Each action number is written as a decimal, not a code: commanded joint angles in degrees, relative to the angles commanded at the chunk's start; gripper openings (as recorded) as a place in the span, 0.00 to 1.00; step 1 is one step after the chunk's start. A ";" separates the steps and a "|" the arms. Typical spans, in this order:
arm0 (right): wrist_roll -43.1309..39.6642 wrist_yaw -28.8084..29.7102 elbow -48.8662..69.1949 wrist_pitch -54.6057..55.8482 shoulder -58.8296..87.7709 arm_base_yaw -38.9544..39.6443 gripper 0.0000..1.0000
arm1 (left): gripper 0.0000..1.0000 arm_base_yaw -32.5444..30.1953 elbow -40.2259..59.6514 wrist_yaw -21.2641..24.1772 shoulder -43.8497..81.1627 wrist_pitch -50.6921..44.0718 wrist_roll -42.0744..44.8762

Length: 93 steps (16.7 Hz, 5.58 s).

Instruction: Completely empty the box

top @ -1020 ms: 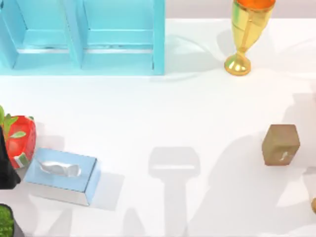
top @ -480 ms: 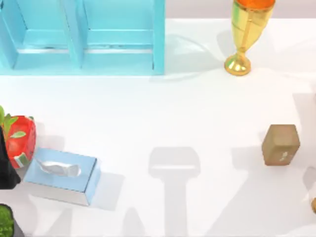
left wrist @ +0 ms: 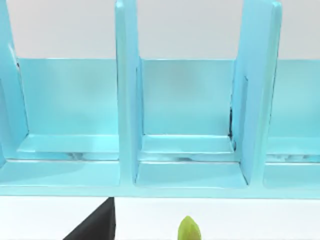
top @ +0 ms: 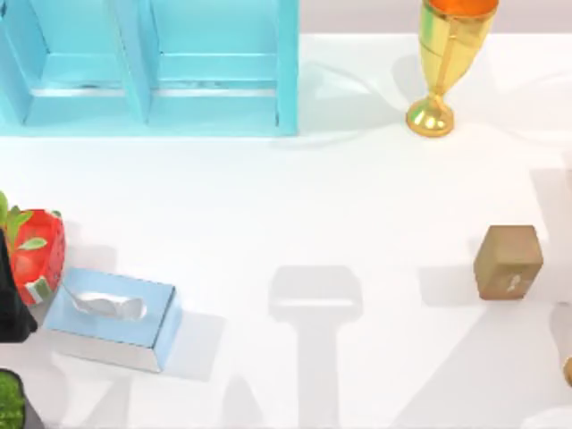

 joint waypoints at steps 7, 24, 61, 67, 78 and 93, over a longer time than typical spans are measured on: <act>0.00 0.00 0.00 0.00 0.00 0.00 0.55 | 1.00 0.00 0.00 0.00 0.00 0.00 0.00; 0.13 -0.01 0.06 -0.15 -0.23 0.11 0.00 | 1.00 0.00 0.00 0.00 0.00 0.00 0.00; 42.59 -0.36 1.06 -14.88 -9.84 43.07 0.00 | 1.00 0.00 0.00 0.00 0.00 0.00 0.00; 65.15 -0.15 -12.97 -6.12 -16.72 65.64 0.00 | 1.00 0.00 0.00 0.00 0.00 0.00 0.00; 70.92 -0.32 -19.66 0.02 -19.68 71.20 0.00 | 1.00 0.00 0.00 0.00 0.00 0.00 0.00; 71.13 -0.23 -25.26 8.31 -17.37 71.60 0.23 | 1.00 0.00 0.00 0.00 0.00 0.00 0.00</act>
